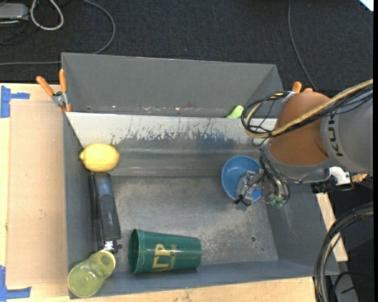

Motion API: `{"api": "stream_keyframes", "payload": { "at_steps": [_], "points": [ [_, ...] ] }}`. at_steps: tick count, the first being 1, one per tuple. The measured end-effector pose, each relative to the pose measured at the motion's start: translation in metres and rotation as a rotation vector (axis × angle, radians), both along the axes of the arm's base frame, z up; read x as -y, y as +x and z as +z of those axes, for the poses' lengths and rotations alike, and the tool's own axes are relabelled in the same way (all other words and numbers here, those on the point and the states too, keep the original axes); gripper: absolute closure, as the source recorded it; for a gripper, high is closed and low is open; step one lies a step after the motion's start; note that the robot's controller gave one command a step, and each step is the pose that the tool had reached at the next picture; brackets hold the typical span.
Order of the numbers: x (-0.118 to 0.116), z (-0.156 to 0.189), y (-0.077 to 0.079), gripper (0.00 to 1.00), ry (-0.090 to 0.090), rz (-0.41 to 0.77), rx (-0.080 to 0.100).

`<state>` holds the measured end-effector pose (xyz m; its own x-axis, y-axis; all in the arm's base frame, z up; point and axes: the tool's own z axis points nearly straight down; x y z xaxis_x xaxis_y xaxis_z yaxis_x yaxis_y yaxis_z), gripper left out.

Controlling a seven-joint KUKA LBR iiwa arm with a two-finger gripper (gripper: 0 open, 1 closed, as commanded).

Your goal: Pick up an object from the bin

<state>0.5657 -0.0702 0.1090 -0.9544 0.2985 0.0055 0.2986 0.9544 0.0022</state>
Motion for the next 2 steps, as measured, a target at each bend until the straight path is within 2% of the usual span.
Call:
{"api": "stream_keyframes", "payload": {
  "at_steps": [1, 2],
  "points": [
    [0.0, 0.019, -0.002, 1.0, 0.002, 0.002, -0.009],
    [0.0, 0.044, -0.001, 1.0, 0.001, 0.004, -0.003]
  ]
}}
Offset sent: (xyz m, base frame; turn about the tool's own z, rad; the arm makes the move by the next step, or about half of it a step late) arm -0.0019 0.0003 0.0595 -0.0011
